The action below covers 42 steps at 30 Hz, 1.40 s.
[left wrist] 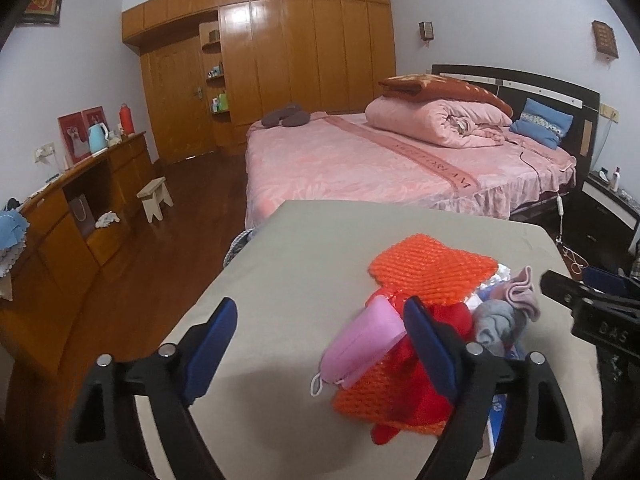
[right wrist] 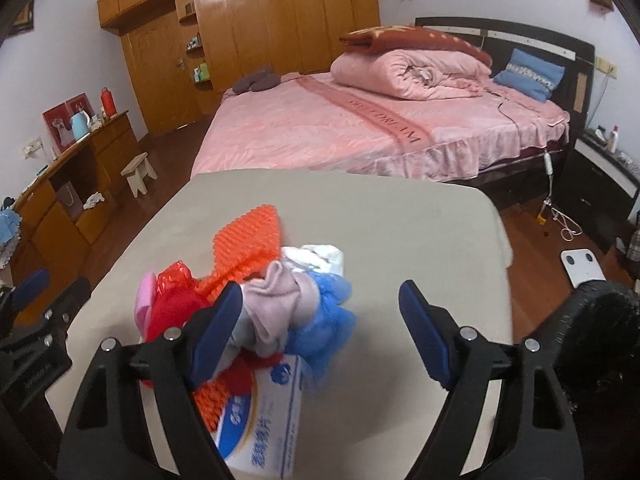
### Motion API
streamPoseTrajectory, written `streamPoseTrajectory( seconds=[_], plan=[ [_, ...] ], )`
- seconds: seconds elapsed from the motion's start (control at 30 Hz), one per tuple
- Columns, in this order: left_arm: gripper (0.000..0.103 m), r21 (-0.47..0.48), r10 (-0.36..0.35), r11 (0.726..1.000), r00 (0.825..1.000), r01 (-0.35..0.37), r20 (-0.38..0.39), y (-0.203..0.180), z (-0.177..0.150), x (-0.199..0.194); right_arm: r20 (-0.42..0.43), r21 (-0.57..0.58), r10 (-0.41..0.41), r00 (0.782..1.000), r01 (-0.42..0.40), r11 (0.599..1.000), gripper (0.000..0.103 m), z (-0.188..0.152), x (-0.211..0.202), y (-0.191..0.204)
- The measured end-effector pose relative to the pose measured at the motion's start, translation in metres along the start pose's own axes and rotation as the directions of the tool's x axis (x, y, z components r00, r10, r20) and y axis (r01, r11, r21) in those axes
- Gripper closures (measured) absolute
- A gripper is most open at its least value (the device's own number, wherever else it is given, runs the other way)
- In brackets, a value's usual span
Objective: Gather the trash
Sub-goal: 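Grasp the pink cloth with the right gripper while the left gripper approaches the pile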
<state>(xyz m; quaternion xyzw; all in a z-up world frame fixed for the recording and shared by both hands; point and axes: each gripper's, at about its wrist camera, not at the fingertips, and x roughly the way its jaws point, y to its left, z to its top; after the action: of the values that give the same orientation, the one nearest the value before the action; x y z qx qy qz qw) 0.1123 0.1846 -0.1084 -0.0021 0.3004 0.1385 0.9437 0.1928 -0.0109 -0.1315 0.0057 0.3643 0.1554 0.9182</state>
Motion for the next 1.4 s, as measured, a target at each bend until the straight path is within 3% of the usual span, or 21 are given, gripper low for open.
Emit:
streamPoseTrajectory(
  seconds=[0.17, 0.33, 0.4, 0.5, 0.63, 0.87, 0.97, 1.03, 1.1, 1.33, 1.37, 1.4],
  plan=[
    [0.02, -0.006, -0.009, 1.0, 1.0, 0.009, -0.012, 0.002, -0.004, 0.009, -0.067, -0.02, 0.027, 0.997, -0.029, 0.999, 0.025, 0.0, 0.027, 0.007],
    [0.02, -0.005, -0.027, 1.0, 0.999, 0.027, -0.028, 0.002, -0.01, 0.015, -0.112, 0.008, 0.117, 0.987, -0.117, 0.993, 0.043, -0.005, 0.038, 0.005],
    [0.019, -0.005, -0.042, 0.999, 0.999, 0.042, -0.034, 0.002, -0.013, 0.016, -0.125, 0.021, 0.17, 0.978, -0.169, 0.985, 0.057, -0.005, 0.035, 0.003],
    [0.019, 0.006, -0.063, 0.998, 0.997, 0.063, -0.041, -0.003, -0.017, 0.019, -0.135, 0.019, 0.187, 0.973, -0.186, 0.982, 0.072, -0.006, 0.027, 0.0],
    [0.02, 0.01, -0.074, 0.997, 0.995, 0.074, -0.063, -0.01, -0.021, 0.026, -0.129, 0.038, 0.2, 0.971, -0.196, 0.98, 0.078, -0.007, 0.014, -0.012],
    [0.064, 0.039, -0.121, 0.991, 0.989, 0.125, -0.09, -0.023, -0.026, 0.042, -0.104, 0.036, 0.153, 0.983, -0.151, 0.988, 0.079, -0.013, -0.006, -0.025],
    [0.094, 0.019, -0.154, 0.988, 0.984, 0.156, -0.093, -0.023, -0.029, 0.043, -0.095, 0.019, 0.144, 0.985, -0.143, 0.99, 0.082, -0.014, -0.013, -0.026],
    [0.099, 0.0, -0.155, 0.988, 0.984, 0.156, -0.088, -0.018, -0.03, 0.043, -0.086, 0.009, 0.158, 0.984, -0.158, 0.987, 0.091, -0.015, -0.02, -0.026],
    [0.103, -0.016, -0.155, 0.988, 0.985, 0.154, -0.071, -0.013, -0.029, 0.038, -0.073, -0.001, 0.162, 0.984, -0.163, 0.987, 0.091, -0.014, -0.027, -0.025],
    [0.103, -0.022, -0.143, 0.99, 0.987, 0.142, -0.067, -0.002, -0.034, 0.031, -0.087, -0.031, 0.129, 0.988, -0.132, 0.991, 0.087, -0.023, -0.025, -0.023],
    [0.103, -0.021, -0.147, 0.989, 0.986, 0.146, -0.078, -0.002, -0.036, 0.033, -0.098, -0.028, 0.125, 0.987, -0.128, 0.991, 0.078, -0.027, -0.022, -0.024],
    [0.103, -0.025, -0.155, 0.988, 0.984, 0.153, -0.087, -0.002, -0.037, 0.035, -0.112, -0.022, 0.104, 0.988, -0.108, 0.994, 0.062, -0.031, -0.018, -0.027]
  ],
)
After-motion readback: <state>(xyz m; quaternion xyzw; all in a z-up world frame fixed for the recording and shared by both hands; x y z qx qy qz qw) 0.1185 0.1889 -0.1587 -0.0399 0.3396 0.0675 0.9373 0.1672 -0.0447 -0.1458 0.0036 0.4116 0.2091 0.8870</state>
